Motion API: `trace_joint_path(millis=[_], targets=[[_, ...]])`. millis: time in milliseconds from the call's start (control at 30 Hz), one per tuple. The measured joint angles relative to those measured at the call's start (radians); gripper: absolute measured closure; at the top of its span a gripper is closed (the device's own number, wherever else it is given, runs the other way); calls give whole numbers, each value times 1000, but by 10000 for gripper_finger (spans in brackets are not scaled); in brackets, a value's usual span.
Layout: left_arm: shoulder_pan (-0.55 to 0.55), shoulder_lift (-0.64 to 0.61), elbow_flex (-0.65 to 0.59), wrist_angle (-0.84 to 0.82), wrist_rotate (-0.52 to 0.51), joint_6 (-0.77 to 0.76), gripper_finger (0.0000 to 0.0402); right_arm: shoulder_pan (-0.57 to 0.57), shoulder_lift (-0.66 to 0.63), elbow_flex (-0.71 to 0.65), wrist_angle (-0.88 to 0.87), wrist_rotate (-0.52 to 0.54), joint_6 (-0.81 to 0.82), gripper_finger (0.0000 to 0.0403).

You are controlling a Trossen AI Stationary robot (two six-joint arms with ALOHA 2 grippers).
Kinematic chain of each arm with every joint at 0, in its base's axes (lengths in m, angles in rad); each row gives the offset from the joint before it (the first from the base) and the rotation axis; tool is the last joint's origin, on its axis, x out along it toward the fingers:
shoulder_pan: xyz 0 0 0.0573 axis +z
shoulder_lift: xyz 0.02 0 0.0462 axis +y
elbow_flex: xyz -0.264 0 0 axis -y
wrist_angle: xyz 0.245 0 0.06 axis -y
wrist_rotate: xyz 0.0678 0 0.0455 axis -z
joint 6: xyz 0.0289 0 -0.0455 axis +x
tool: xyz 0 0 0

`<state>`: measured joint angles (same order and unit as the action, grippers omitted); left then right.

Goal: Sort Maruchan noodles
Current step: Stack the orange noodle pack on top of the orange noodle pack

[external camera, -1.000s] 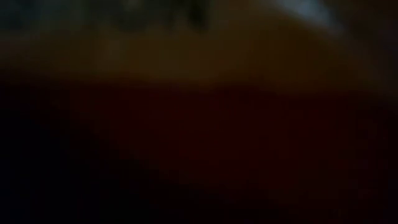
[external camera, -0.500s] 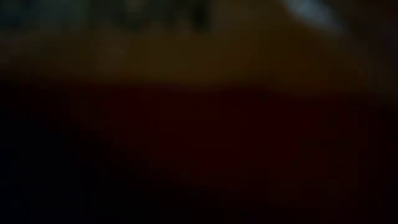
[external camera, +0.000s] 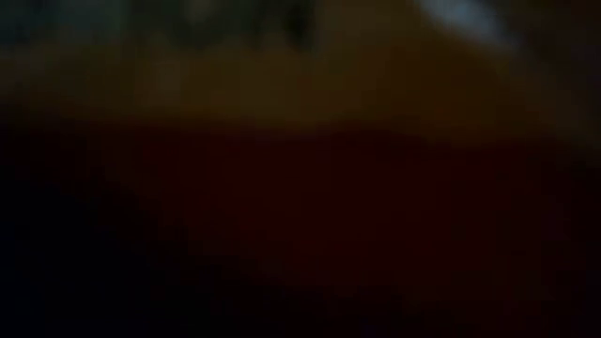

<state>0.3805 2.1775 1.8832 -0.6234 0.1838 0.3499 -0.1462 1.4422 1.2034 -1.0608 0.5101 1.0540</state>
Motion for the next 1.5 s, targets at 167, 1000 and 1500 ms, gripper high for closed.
trace_joint_path(millis=[167,1000,1500], targets=[[59,-29,-1,-29,14,-53,333,-75,8,0,88,-66,-174,164],[129,-64,-1,-103,101,-48,333,-275,228,0,9,-91,-474,164],[185,-64,-1,-101,70,-33,333,-220,212,74,181,-276,-615,164]])
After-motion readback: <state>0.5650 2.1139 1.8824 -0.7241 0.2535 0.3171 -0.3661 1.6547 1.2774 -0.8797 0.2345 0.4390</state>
